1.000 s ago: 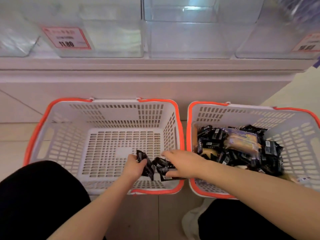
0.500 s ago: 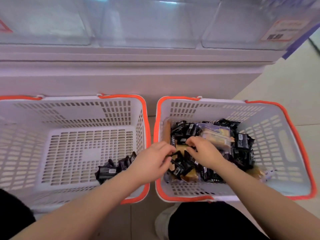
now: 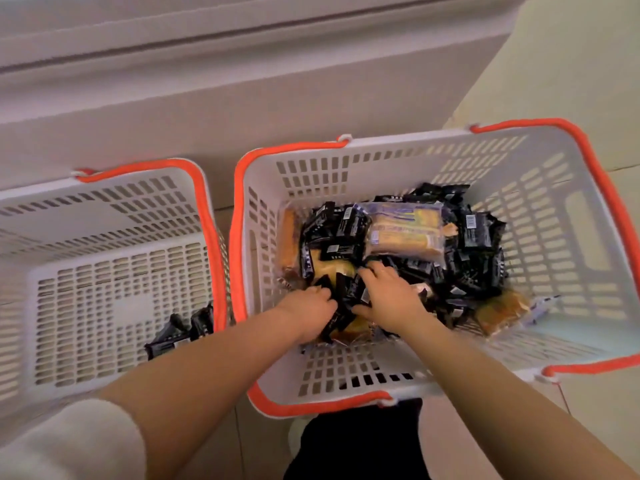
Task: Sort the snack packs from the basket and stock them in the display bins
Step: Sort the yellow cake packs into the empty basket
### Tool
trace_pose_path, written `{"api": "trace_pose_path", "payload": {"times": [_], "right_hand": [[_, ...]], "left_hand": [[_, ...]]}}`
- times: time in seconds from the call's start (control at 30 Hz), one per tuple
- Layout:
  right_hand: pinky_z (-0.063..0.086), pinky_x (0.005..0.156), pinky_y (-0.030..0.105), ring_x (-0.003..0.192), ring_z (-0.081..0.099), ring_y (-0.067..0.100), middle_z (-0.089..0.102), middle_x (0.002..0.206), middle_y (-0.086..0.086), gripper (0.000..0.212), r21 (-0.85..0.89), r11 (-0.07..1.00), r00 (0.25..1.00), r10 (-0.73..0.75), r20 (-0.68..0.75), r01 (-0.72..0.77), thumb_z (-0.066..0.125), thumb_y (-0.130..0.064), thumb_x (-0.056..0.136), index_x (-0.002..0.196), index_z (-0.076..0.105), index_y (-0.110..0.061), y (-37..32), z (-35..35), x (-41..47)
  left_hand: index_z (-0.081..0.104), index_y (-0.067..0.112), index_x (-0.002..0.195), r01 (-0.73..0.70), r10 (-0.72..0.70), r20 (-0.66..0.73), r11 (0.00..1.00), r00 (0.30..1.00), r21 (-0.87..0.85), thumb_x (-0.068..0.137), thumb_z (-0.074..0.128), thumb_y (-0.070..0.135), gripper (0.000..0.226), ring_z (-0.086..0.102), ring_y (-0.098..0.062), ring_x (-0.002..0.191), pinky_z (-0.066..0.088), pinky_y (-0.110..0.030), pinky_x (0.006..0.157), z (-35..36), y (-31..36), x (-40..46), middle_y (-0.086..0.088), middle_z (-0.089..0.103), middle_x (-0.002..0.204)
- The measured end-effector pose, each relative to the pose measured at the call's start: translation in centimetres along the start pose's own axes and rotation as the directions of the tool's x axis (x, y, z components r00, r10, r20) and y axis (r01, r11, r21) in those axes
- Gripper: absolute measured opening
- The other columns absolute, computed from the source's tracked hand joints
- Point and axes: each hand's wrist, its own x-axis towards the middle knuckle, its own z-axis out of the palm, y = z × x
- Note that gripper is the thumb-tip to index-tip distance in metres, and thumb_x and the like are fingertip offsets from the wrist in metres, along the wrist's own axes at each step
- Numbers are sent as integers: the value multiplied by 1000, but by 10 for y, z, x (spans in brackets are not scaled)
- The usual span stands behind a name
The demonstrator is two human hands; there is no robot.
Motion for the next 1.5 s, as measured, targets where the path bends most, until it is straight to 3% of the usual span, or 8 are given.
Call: {"api": "trace_pose_path", "payload": {"times": [0.17, 0.3, 0.53, 0.8, 1.03, 1.17, 1.37, 1.5], "right_hand": [[34, 101, 43, 129, 33, 36, 30, 141, 17, 68, -120, 992, 995, 51, 83, -41, 63, -31, 85, 139, 26, -15, -7, 4, 14], [47, 87, 45, 115, 48, 36, 41, 133, 17, 56, 90, 992, 986, 70, 150, -84, 56, -18, 86, 136, 31, -15, 13, -10, 9], [46, 79, 32, 94, 55, 22, 61, 110, 5, 22, 229, 966, 991, 108, 78, -123, 62, -18, 87, 107, 53, -17, 71, -22, -18], [49, 80, 33, 92, 57, 18, 60, 106, -2, 22, 456, 881, 984, 48, 174, -124, 65, -32, 86, 102, 52, -24, 83, -15, -21], [43, 62, 22, 97, 61, 20, 65, 103, -1, 46, 475, 879, 999, 43, -5, -36, 70, -47, 75, 104, 64, -11, 85, -23, -20], [43, 98, 34, 119, 48, 21, 47, 137, 1, 46, 149, 980, 957, -166, 239, 133, 71, -31, 78, 119, 61, -13, 73, -14, -23], [35, 75, 33, 103, 51, 27, 57, 114, 10, 49, -94, 983, 977, -143, 156, 158, 65, -21, 84, 123, 37, -12, 59, -6, -14], [42, 87, 35, 111, 48, 26, 52, 125, 7, 42, -208, 963, 969, -126, 214, 171, 62, -25, 86, 125, 52, -15, 62, -4, -18]], "left_hand": [[35, 7, 137, -37, 32, 38, 989, 999, 144, 94, 42, 10, 44, 35, -31, 124, 40, -40, 94, 9, 2, 9, -13, 37, 137], [46, 11, 133, -87, 67, 86, 962, 994, 258, 95, 44, 16, 39, 34, -31, 125, 35, -40, 97, 11, 2, 11, -13, 37, 136], [44, 11, 129, -92, 85, -233, 996, 969, -17, 94, 46, 38, 45, 38, -25, 123, 37, -36, 97, -5, -1, 21, -8, 38, 136], [41, 3, 130, -27, 14, -160, 997, 987, -77, 94, 43, 43, 54, 36, -28, 125, 37, -39, 100, -16, 4, 49, -13, 37, 136], [40, 5, 124, 99, -115, -86, 980, 990, -174, 80, 66, 44, 65, 44, -29, 119, 41, -37, 93, -17, 15, 63, -15, 48, 126], [52, 7, 121, 42, -36, 48, 991, 998, -124, 79, 67, 45, 59, 55, -26, 102, 50, -35, 80, -19, 10, 55, -10, 56, 117], [47, 12, 128, -146, 146, 46, 989, 988, -5, 82, 61, 33, 52, 44, -24, 112, 44, -34, 90, -20, -11, 34, -9, 42, 124], [41, 8, 132, -167, 154, 90, 971, 984, 171, 86, 56, 35, 55, 30, -27, 128, 26, -34, 107, -7, -18, 29, -12, 31, 140]]}}
